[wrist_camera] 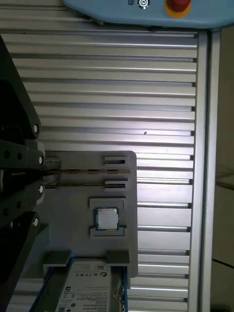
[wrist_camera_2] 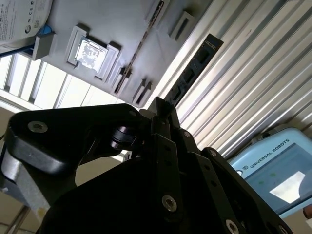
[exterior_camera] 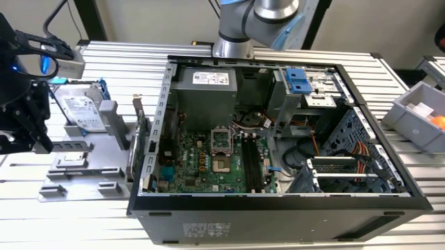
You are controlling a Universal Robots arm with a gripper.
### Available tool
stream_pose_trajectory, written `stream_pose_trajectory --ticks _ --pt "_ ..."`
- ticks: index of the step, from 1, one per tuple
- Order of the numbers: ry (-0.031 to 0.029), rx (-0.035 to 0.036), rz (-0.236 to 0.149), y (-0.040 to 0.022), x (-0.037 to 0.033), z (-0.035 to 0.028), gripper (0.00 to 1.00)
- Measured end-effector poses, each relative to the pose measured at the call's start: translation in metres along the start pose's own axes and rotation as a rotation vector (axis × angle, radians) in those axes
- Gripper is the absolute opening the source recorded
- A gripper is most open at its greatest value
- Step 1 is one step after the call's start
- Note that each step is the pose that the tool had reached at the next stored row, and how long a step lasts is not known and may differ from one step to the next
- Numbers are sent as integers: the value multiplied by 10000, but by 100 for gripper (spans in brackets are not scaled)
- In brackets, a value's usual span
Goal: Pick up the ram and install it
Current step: 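Pick up the ram and move it above insertion slot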
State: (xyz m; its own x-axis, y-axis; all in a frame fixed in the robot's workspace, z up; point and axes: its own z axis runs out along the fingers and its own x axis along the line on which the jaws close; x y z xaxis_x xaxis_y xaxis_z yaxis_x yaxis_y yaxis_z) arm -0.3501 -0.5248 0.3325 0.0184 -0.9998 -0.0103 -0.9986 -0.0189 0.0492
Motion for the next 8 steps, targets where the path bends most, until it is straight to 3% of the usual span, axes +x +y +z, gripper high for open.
stream_pose_trajectory --ticks 8 --pt "-2 2 0 3 0 -60 0"
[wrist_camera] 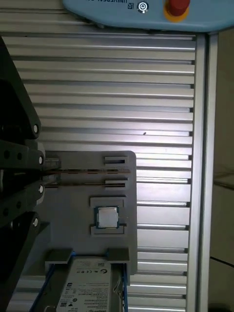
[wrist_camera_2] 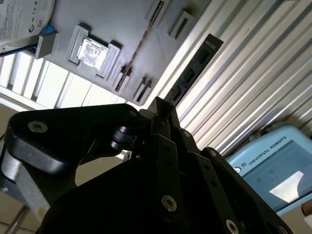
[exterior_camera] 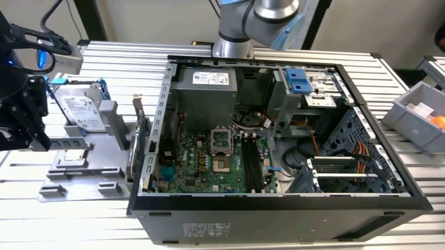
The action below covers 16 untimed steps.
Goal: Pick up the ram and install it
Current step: 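Pick up the ram and move it above insertion slot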
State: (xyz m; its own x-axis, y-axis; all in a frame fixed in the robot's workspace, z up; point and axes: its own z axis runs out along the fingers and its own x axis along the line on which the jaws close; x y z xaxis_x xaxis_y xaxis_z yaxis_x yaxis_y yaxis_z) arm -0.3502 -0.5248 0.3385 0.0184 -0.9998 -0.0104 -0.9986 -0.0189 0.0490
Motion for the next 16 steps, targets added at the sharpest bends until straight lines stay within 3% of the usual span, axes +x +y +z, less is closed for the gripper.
stream_pose_trajectory --ticks 6,16 --pt "3 -4 3 1 -1 -22 0" --pt "2 -2 3 7 -2 -143 0"
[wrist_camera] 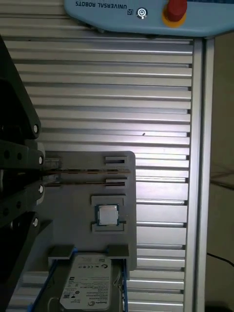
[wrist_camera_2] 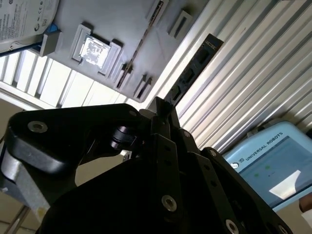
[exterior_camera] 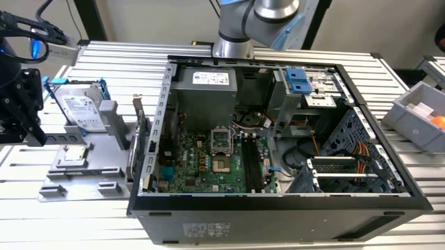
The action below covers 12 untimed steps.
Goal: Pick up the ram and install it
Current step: 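Pick up the ram and move it above insertion slot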
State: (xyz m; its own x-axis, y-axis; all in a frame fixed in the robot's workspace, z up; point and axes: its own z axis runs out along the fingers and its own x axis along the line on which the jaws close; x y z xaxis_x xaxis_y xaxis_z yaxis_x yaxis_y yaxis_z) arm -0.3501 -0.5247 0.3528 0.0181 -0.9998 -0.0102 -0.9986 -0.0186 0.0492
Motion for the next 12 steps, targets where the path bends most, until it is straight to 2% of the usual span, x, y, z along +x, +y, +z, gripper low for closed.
stream_pose_trajectory --ticks 12 --pt "-1 1 0 6 -1 -126 0"
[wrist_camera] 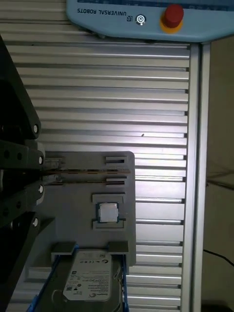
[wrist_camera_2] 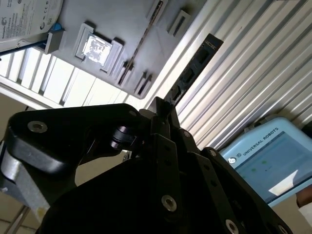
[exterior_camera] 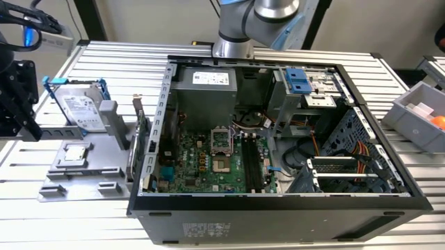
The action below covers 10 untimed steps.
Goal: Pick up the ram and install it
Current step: 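Pick up the ram and move it above insertion slot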
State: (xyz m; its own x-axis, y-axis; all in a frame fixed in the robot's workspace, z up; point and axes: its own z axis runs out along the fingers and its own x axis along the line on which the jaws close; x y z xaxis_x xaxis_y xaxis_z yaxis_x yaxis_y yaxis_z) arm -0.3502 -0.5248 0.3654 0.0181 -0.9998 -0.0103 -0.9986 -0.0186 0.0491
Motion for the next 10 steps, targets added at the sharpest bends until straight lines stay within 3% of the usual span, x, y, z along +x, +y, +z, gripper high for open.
stream_pose_trajectory --ticks 5,10 --pt "-1 0 0 3 0 -47 0" --pt "1 -1 -1 -1 0 -51 0"
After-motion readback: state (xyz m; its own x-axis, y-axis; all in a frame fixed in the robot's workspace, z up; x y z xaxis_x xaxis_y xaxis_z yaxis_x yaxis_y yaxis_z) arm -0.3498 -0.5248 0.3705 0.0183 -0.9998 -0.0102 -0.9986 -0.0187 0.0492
